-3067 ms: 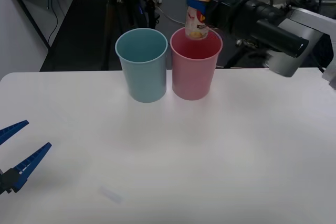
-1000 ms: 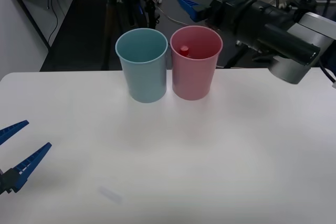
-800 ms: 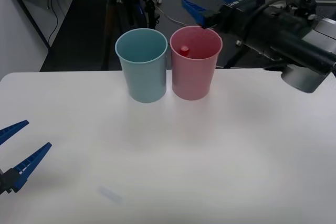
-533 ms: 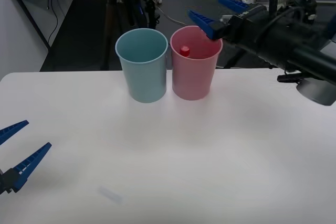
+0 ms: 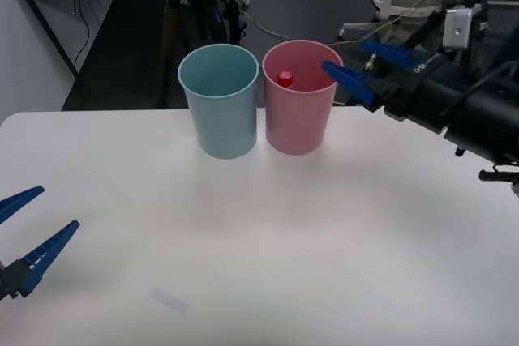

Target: Grasp the object on the table and drop it into the matching bin: aluminum can to the light blue bin, PET bottle to the pink bin.

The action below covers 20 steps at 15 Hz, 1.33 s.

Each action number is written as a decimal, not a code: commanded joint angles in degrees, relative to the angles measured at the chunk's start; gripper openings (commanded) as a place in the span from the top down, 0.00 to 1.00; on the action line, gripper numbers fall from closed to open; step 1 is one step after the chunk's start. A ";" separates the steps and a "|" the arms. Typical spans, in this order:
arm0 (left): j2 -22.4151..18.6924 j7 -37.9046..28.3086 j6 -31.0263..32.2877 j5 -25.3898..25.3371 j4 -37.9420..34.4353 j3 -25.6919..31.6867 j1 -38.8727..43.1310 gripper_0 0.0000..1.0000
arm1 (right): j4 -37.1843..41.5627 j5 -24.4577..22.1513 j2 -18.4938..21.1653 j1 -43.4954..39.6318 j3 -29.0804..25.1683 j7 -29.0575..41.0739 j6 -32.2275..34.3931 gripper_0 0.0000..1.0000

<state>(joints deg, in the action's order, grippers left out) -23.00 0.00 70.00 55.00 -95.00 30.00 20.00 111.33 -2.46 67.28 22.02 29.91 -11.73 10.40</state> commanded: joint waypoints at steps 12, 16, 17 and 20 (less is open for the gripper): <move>0.00 0.00 0.00 0.00 0.00 0.00 0.00 0.00 | 5.39 -40.78 -12.79 -37.14 -29.65 24.65 18.87 0.00; 0.00 0.00 0.00 0.00 0.00 0.00 0.00 0.00 | 5.39 -45.70 -20.00 -44.43 -34.75 22.89 24.67 0.00; 0.00 0.00 0.00 0.00 0.00 0.00 0.00 0.00 | 5.48 -45.88 -20.87 -45.66 -35.19 20.78 25.20 0.00; 0.00 0.00 0.00 0.00 0.00 0.00 0.00 0.00 | 5.48 -45.88 -22.54 -48.83 -35.80 16.04 26.16 0.00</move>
<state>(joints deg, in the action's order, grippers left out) -23.00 0.00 70.00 55.00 -95.00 30.00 20.00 116.81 -48.39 44.99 -26.19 -5.82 4.73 36.23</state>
